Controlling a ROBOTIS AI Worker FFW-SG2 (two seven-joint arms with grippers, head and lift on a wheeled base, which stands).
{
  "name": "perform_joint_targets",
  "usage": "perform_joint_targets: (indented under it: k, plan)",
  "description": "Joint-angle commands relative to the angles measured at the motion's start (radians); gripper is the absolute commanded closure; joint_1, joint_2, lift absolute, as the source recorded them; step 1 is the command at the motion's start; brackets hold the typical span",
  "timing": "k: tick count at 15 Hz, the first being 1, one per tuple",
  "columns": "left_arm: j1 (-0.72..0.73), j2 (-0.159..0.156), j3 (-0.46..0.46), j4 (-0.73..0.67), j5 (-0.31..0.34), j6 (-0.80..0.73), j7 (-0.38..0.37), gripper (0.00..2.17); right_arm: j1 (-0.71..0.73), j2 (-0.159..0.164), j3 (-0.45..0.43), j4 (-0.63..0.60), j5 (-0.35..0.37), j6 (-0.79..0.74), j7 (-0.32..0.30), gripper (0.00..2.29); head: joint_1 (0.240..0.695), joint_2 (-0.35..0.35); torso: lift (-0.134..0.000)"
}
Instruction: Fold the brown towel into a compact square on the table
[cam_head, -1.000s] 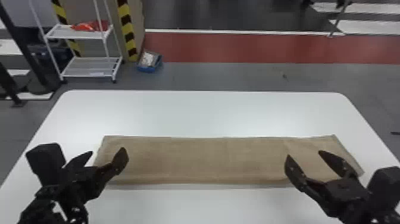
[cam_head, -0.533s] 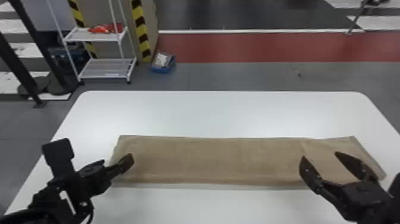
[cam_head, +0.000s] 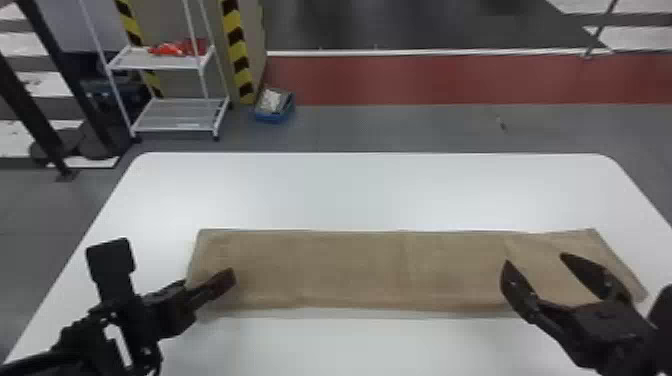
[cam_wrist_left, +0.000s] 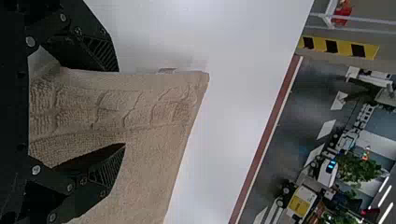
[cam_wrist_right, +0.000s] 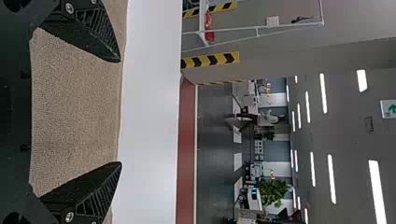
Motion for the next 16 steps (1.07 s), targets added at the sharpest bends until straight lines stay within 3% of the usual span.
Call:
perform_joint_targets:
  k: [1,4,5,9,12,16]
  plan:
    - [0.005,0.000,0.002,-0.025,-0.007,0.016,-0.014,1.35,-0.004,0.006,-0.001,0.001,0.001,0.004,0.000,0.10,0.695,0.010,-0.120]
    - [0.011,-0.003,-0.003,-0.074,-0.024,0.080,-0.003,2.06,-0.010,0.006,-0.001,0.008,0.003,0.007,0.000,0.10,0.695,0.004,-0.120]
    - [0.015,-0.003,-0.002,-0.092,-0.024,0.089,-0.002,2.14,-0.010,0.006,-0.003,0.009,0.001,0.007,0.000,0.10,0.695,0.004,-0.120]
    - [0.041,-0.003,0.031,-0.148,-0.024,0.089,-0.014,2.14,-0.015,0.006,-0.007,0.015,0.000,0.007,0.000,0.10,0.695,0.004,-0.120]
    - [0.041,-0.003,0.115,-0.155,-0.017,0.089,-0.035,2.14,-0.015,0.006,-0.010,0.015,-0.002,0.007,0.000,0.10,0.695,0.021,-0.120]
    - [0.022,-0.002,0.210,-0.183,-0.006,0.154,-0.034,2.14,-0.015,0.006,-0.024,0.023,-0.011,0.001,0.000,0.10,0.695,0.091,-0.120]
